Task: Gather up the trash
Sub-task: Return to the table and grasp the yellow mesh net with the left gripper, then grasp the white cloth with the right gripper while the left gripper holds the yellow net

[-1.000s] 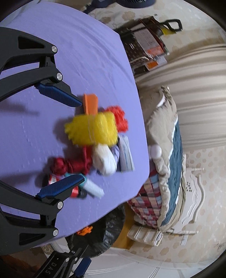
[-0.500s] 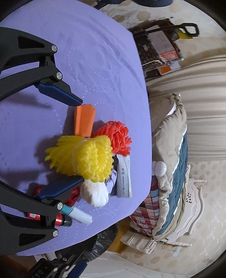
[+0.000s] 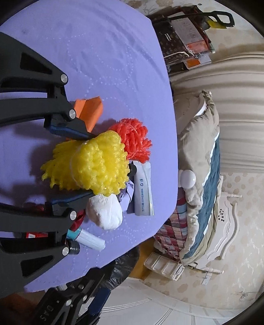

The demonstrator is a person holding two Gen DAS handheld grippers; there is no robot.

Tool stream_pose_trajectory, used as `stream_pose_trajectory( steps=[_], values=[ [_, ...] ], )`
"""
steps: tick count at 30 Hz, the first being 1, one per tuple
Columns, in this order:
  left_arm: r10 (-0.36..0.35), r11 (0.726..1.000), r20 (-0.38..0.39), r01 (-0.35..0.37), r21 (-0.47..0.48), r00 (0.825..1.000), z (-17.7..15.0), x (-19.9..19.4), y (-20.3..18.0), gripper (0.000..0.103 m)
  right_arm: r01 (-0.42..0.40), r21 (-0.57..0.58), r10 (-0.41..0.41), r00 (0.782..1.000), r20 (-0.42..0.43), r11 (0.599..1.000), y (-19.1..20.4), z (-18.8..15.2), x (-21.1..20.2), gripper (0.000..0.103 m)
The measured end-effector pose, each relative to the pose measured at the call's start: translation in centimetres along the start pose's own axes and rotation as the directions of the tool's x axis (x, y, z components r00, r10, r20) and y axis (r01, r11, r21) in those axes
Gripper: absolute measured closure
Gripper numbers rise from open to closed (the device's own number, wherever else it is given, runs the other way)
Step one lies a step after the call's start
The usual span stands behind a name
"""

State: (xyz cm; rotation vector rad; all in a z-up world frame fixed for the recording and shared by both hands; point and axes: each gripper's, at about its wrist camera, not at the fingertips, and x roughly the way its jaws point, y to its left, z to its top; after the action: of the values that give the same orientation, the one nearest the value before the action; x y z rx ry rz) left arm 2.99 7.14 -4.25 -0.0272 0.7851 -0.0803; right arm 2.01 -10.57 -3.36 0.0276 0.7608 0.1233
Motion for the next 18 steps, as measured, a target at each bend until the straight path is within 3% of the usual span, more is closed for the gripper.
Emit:
stream_pose_trajectory(
  steps=[7, 18],
  values=[
    [0.037, 0.999, 0.042, -0.038, 0.013, 0.998, -0.5, -3.2, 1.1, 0.059, -0.033, -0.043, 0.033, 0.999, 0.006, 0.999, 2.1, 0.8, 0.0, 0.033],
    [0.166, 0.984, 0.007, -0.165, -0.068, 0.986, -1.8, -3.8, 6.9, 0.059, -0.109, -0.145, 0.102, 0.993, -0.058, 0.983, 8.0, 1.8, 3.1, 0.033]
  ],
)
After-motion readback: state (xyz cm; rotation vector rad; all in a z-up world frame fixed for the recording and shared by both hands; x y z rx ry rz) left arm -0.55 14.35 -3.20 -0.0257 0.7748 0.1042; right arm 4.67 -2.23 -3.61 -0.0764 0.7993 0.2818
